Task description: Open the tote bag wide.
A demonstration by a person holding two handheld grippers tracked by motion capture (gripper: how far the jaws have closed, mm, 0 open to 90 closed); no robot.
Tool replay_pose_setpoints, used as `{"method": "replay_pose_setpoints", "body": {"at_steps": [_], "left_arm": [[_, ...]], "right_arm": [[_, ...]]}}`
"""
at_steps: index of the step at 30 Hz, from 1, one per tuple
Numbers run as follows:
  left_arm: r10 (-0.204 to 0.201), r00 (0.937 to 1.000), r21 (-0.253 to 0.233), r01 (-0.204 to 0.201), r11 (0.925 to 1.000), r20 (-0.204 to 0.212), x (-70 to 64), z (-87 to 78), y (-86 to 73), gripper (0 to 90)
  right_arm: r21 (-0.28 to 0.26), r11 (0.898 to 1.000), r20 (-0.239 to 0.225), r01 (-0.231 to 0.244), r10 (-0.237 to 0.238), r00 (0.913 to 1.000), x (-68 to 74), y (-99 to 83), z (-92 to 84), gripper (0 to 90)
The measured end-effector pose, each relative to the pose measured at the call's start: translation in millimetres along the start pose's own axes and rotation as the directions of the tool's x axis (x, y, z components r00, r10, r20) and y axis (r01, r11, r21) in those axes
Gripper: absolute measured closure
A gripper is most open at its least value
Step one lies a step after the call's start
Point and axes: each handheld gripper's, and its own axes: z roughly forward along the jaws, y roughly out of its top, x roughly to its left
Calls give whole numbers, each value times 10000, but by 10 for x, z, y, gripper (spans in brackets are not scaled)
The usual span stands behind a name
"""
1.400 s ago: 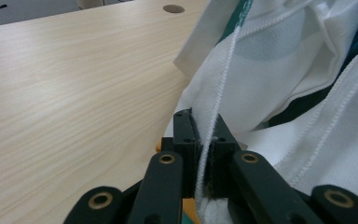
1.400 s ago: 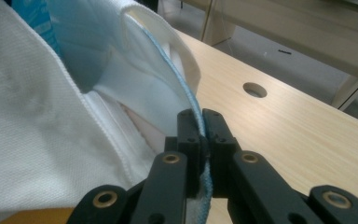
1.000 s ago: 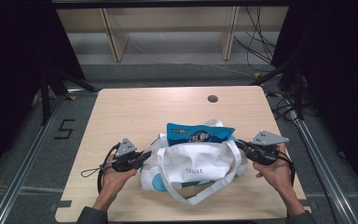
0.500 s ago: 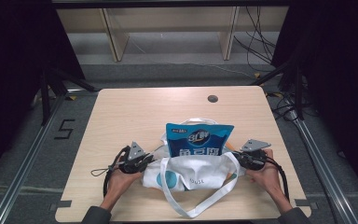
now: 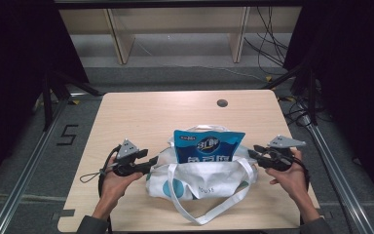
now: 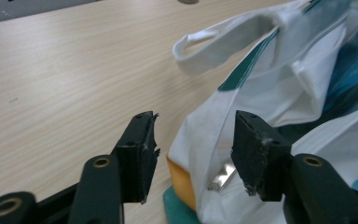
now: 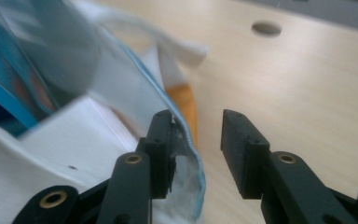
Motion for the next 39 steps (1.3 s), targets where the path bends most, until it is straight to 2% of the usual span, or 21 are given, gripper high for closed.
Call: {"method": "replay_pose_setpoints", "body": {"at_steps": [1, 2, 5, 6, 8, 13, 16, 17, 18, 21, 22, 24, 25, 26, 27, 28, 32, 36, 37, 38, 39], "left_arm": [[-372, 9991, 61, 371, 9993, 199, -41, -15, 24, 474], [-352, 9990, 41, 351, 9994, 270, -60, -23, 56, 468], [8, 9991, -87, -4, 10000, 424, -103, -19, 169, 452], [49, 9984, -90, -45, 9999, 559, -125, -10, 219, 452], [301, 9970, -112, -294, 9995, 709, -153, 12, 287, 452], [453, 9938, 30, -458, 9989, 1018, -204, 113, 380, 451], [288, 9931, 45, -295, 9996, 1139, -170, 173, 391, 445], [293, 9926, 86, -305, 9995, 1180, -157, 190, 397, 448], [198, 9929, 108, -212, 9997, 1171, -158, 208, 401, 458], [337, 9884, 127, -360, 9993, 1482, -146, 270, 421, 549], [534, 9844, 76, -554, 9984, 1676, -130, 299, 434, 612], [453, 9847, -12, -458, 9990, 1683, -105, 368, 447, 730], [477, 9868, 36, -489, 9988, 1549, -86, 422, 453, 746], [515, 9869, 105, -538, 9985, 1530, -74, 455, 456, 786], [536, 9867, 32, -547, 9985, 1536, -54, 510, 448, 814], [465, 9877, 94, -484, 9988, 1491, -22, 565, 438, 828], [-18, 9945, 1066, -94, 9943, 1043, 145, 838, 337, 860], [-258, 9926, 1785, 42, 9839, 1190, 193, 1063, 252, 858], [-122, 9937, 1969, -100, 9804, 1112, 183, 1114, 237, 854], [24, 9954, 2164, -233, 9760, 963, 146, 1164, 221, 849], [317, 9953, 2382, -529, 9698, 917, 86, 1221, 202, 839]], "right_arm": [[-186, 9996, 2, -207, 207, 9998, 15, 45, -84, 636], [-386, 9991, -22, -194, 194, 9998, 15, 91, -164, 635], [-1139, 9931, -169, 261, -282, 9995, 43, 232, -407, 639], [-1217, 9925, -241, 84, -114, 9996, 88, 256, -458, 637], [-1467, 9879, -817, 506, -631, 9947, 184, 324, -543, 623], [-1281, 9858, -1893, 1081, -1313, 9731, 447, 407, -553, 534], [-996, 9900, -2592, 998, -1226, 9580, 583, 434, -508, 480], [-1061, 9878, -2525, 1136, -1373, 9578, 603, 431, -474, 473], [-974, 9842, -2632, 1481, -1690, 9498, 615, 430, -428, 473], [-350, 9868, -2977, 1579, -1611, 9410, 679, 372, -324, 614], [-277, 9786, -3147, 2039, -2022, 9274, 666, 358, -299, 664], [100, 9632, -3326, 2686, -2501, 9093, 697, 297, -298, 741], [201, 9643, -3272, 2640, -2432, 9131, 708, 278, -303, 762], [441, 9530, -3446, 2997, -2671, 8999, 723, 235, -294, 776], [657, 9489, -3467, 3087, -2684, 8988, 736, 201, -292, 781], [765, 9425, -3697, 3254, -2763, 8871, 743, 149, -267, 786], [1585, 9381, -3918, 3079, -2264, 8918, 759, -83, -113, 801], [2390, 9044, -3802, 3534, -2477, 8911, 839, -240, 74, 810], [2610, 8907, -3651, 3723, -2659, 8922, 854, -277, 132, 809], [2711, 8880, -3565, 3715, -2659, 8957, 860, -307, 173, 810], [2503, 8838, -3737, 3953, -2885, 8815, 855, -322, 216, 810]]}}
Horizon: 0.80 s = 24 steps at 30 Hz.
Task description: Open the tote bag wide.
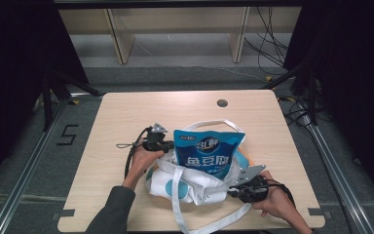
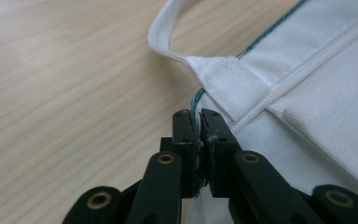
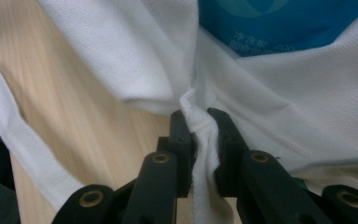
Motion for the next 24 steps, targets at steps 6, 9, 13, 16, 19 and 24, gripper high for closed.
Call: {"method": "replay_pose_setpoints", "body": {"at_steps": [6, 9, 13, 16, 19, 24], "left_arm": [[5, 9990, -445, -25, 9990, -455, -66, -328, 54, 552], [-585, 9983, -1801, 580, 9819, 24, -155, -816, 80, 507], [-353, 9987, -1960, 421, 9797, 377, -276, -1026, 37, 506], [-477, 9925, -2059, 702, 9761, 1122, -369, -1111, -38, 527], [-487, 9860, -2147, 828, 9732, 1593, -464, -1100, -68, 574], [-554, 9796, -1802, 909, 9794, 1934, -545, -954, -138, 767]], "right_arm": [[-90, 9961, -126, -875, 874, 9961, -4, -27, -65, 771], [-810, 9919, -49, -979, 979, 9952, 17, 60, -277, 655], [-1647, 9808, 34, -1043, 1063, 9943, 16, 134, -468, 620], [-2211, 9700, -42, -1012, 1028, 9947, 47, 183, -570, 619], [-2382, 9672, -36, -883, 900, 9959, 89, 240, -526, 626], [-2320, 9713, -214, -531, 495, 9985, 142, 296, -426, 670]]}}
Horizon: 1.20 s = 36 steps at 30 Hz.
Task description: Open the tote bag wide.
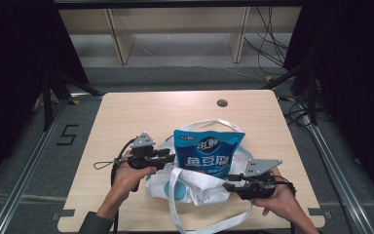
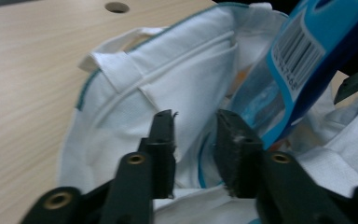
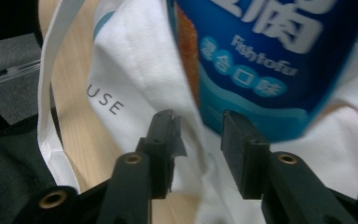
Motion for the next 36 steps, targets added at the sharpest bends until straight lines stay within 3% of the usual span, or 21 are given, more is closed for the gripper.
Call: {"method": "replay_pose_setpoints", "body": {"at_steps": [1, 7, 9, 11, 13, 14, 15, 16, 17, 20, 21, 22, 23, 24, 26, 28, 30, 31, 33, 34, 36], "left_arm": [[158, 9996, 373, -166, 9992, 230, -73, 27, -73, 800], [934, 9956, 967, -939, 9909, 93, -255, -22, -317, 858], [1651, 9862, 1923, -1594, 9683, -135, -299, 86, -559, 863], [1593, 9871, 2162, -1523, 9644, -152, -308, 143, -636, 875], [1879, 9816, 2489, -1737, 9528, -342, -307, 198, -650, 876], [1879, 9816, 2489, -1737, 9528, -342, -307, 198, -650, 860], [2166, 9752, 2420, -1995, 9495, -460, -339, 166, -606, 847], [2166, 9752, 2420, -1995, 9495, -460, -339, 166, -606, 832], [2012, 9783, 1986, -1878, 9619, -494, -357, 106, -563, 834], [1996, 9772, 1562, -1866, 9699, -721, -341, 0, -484, 816], [1834, 9809, 1091, -1757, 9784, -648, -296, -88, -402, 797], [1834, 9809, 1091, -1757, 9784, -648, -296, -88, -402, 770], [1561, 9848, 979, -1484, 9841, -765, -282, -117, -376, 740], [1240, 9895, 777, -1181, 9900, -750, -272, -130, -362, 740], [1306, 9876, 868, -1230, 9886, -877, -236, -156, -340, 729], [1564, 9820, 1039, -1455, 9839, -1062, -203, -146, -334, 735], [1563, 9816, 1222, -1427, 9822, -1101, -196, -93, -368, 735], [1514, 9816, 1442, -1341, 9804, -1165, -204, -61, -400, 744], [1645, 9800, 1741, -1436, 9742, -1123, -189, -7, -450, 758], [1802, 9770, 1826, -1576, 9705, -1144, -179, 13, -465, 782], [2190, 9641, 2158, -1843, 9589, -1499, -174, 55, -500, 832]], "right_arm": [[66, 9999, -112, 155, -154, 9998, 42, 6, 37, 706], [545, 9935, -178, 1003, -994, 9949, 137, -13, 147, 830], [942, 9917, -102, 873, -867, 9962, 162, -49, 238, 854], [1183, 9869, -206, 1093, -1076, 9940, 164, -69, 306, 860], [1760, 9760, -120, 1281, -1280, 9917, 193, -134, 483, 865], [1760, 9760, -120, 1281, -1280, 9917, 193, -134, 483, 865], [1746, 9807, -31, 876, -884, 9961, 186, -121, 467, 839], [1746, 9807, -31, 876, -884, 9961, 186, -121, 467, 839], [1393, 9876, -138, 721, -709, 9974, 156, -85, 359, 794], [744, 9945, -135, 733, -725, 9973, 114, -35, 202, 751], [-169, 9998, 540, 66, -57, 9985, 55, 48, -67, 683], [-169, 9998, 540, 66, -57, 9985, 55, 48, -67, 683], [-1075, 9942, 1553, -50, 217, 9876, -88, 113, -253, 641], [-1075, 9942, 1553, -50, 217, 9876, -88, 113, -253, 641], [-1299, 9914, 2388, -173, 482, 9699, -240, 144, -373, 640], [-1086, 9940, 3314, -135, 490, 9422, -412, 137, -399, 637], [-793, 9947, 3483, -655, 893, 9331, -534, 106, -356, 610], [-587, 9931, 3299, -1015, 1153, 9370, -663, 69, -255, 596], [-565, 9938, 3079, -959, 1087, 9452, -700, 50, -192, 612], [-387, 9923, 2782, -1179, 1241, 9525, -709, 36, -132, 651], [-23, 9973, 2955, -735, 709, 9527, -773, 9, -20, 744]]}}
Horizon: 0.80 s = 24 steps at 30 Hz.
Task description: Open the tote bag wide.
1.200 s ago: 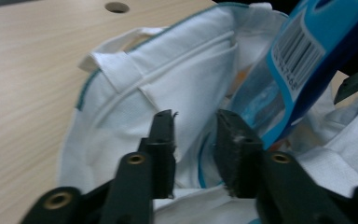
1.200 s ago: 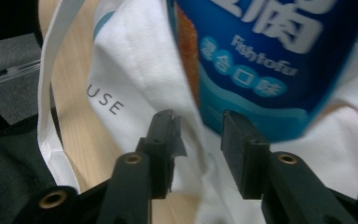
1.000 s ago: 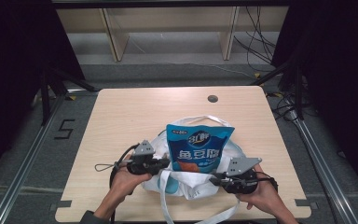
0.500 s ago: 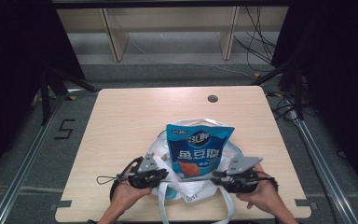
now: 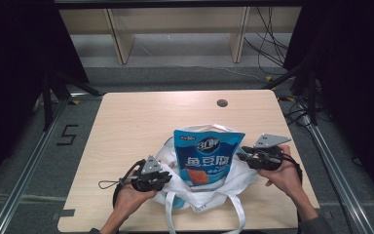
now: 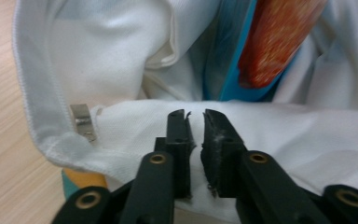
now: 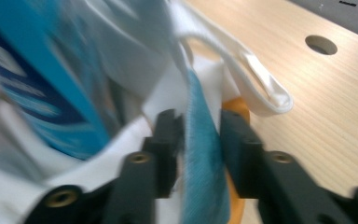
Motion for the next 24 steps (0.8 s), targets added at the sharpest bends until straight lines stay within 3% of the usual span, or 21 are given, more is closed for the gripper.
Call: {"method": "replay_pose_setpoints", "body": {"at_steps": [1, 3, 4, 5, 6, 7, 9, 10, 14, 15, 18, 20, 24], "left_arm": [[292, 9996, 102, -291, 9995, -61, 3, 41, -20, 858], [184, 9998, 223, -182, 9996, -103, -12, 121, -62, 866], [118, 9999, 257, -116, 9996, -78, -18, 124, -54, 868], [248, 9997, 263, -247, 9993, -52, -2, 122, -40, 868], [122, 9998, 229, -118, 9997, -175, 2, 133, -36, 873], [431, 9989, 247, -427, 9988, -188, 28, 144, -31, 878], [313, 9990, 247, -305, 9992, -307, 31, 191, -35, 889], [416, 9987, 336, -406, 9986, -301, 53, 210, -26, 890], [424, 9975, 375, -403, 9985, -559, 137, 310, 22, 891], [647, 9955, 481, -615, 9969, -685, 168, 332, 46, 892], [204, 9951, 466, -159, 9988, -970, 211, 441, 96, 892], [253, 9944, 540, -198, 9983, -1031, 276, 488, 144, 892], [-126, 9935, 326, 164, 9993, -1134, 401, 601, 217, 893]], "right_arm": [[131, 9997, 403, 223, -228, 9989, -59, -15, 99, 817], [312, 9995, 504, 94, -110, 9987, -102, -34, 194, 842], [413, 9988, 619, 279, -304, 9976, -130, -40, 244, 869], [413, 9988, 619, 279, -304, 9976, -130, -40, 244, 869], [642, 9976, 738, 268, -315, 9968, -136, -48, 291, 872], [736, 9967, 820, 329, -389, 9959, -155, -59, 350, 874], [1041, 9942, 922, 266, -363, 9951, -189, -80, 462, 876], [1285, 9917, 1000, -35, -94, 9949, -216, -92, 567, 877], [1384, 9902, 1121, -173, 17, 9937, -291, -93, 677, 879], [1477, 9886, 1151, -297, 127, 9933, -339, -92, 739, 879], [1445, 9888, 1253, -361, 179, 9920, -371, -99, 801, 879], [1413, 9893, 1397, -356, 156, 9901, -404, -88, 828, 878], [1284, 9903, 1645, -530, 314, 9859, -496, -70, 875, 876]]}}
